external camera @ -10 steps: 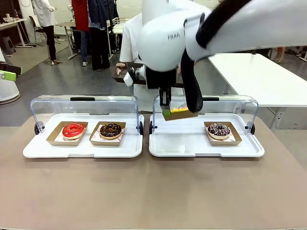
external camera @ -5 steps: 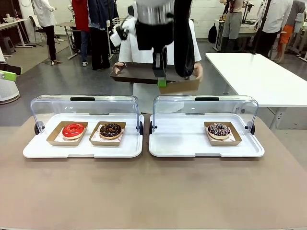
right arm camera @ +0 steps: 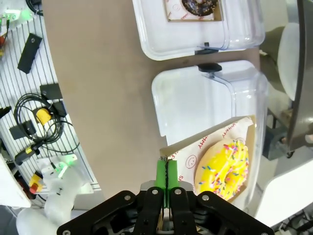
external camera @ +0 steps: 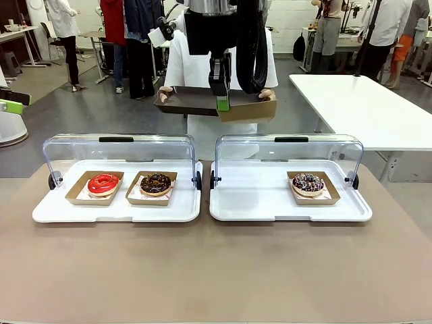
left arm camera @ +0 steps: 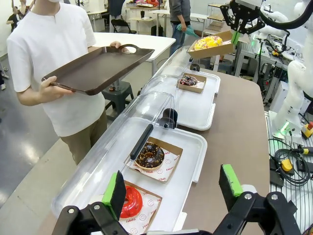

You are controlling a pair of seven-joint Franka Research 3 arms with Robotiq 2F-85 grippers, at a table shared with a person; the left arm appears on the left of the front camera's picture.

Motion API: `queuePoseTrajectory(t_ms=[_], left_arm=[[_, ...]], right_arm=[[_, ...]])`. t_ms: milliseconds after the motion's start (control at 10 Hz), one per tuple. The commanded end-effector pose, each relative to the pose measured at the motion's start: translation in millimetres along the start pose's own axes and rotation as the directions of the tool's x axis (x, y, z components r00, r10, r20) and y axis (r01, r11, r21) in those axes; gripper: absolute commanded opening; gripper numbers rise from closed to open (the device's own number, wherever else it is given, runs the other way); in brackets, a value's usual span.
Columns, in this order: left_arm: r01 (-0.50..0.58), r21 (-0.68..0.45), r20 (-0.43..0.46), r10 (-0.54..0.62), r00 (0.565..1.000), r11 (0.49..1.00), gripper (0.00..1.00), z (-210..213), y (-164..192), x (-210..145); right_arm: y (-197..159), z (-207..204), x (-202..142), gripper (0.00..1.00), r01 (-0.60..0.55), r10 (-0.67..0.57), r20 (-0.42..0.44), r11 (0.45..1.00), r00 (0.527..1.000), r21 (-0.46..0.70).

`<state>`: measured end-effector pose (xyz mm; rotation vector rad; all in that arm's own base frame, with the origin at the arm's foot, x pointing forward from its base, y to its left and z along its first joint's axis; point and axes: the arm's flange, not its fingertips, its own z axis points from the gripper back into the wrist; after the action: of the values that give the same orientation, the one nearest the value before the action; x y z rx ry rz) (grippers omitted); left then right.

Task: Provide the desired donut to the person.
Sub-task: Pick up and lift the Paper togo box containing the Donut pointed at by the person, then place the picked Paper togo box onto the Handle tray extended by the person.

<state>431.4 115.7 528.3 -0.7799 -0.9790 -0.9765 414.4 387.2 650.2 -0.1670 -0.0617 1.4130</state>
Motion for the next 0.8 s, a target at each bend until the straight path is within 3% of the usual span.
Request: queuePoseTrajectory(t_ms=[0,700], left_arm=[[0.002,0.001,0.008,-0.002,1.0,1.0,1.0,0.6,-0.8,1.2],[0.002,0.001,0.008,-0.002,1.0,1.0,1.0,0.6,-0.8,1.2]], right_arm=[[3.2,2.8,-2.2,0.0,0.0,0.0,0.0,1.0,1.0,-0.007],[3.2,2.8,-2.2,0.0,0.0,0.0,0.0,1.0,1.0,-0.007]])
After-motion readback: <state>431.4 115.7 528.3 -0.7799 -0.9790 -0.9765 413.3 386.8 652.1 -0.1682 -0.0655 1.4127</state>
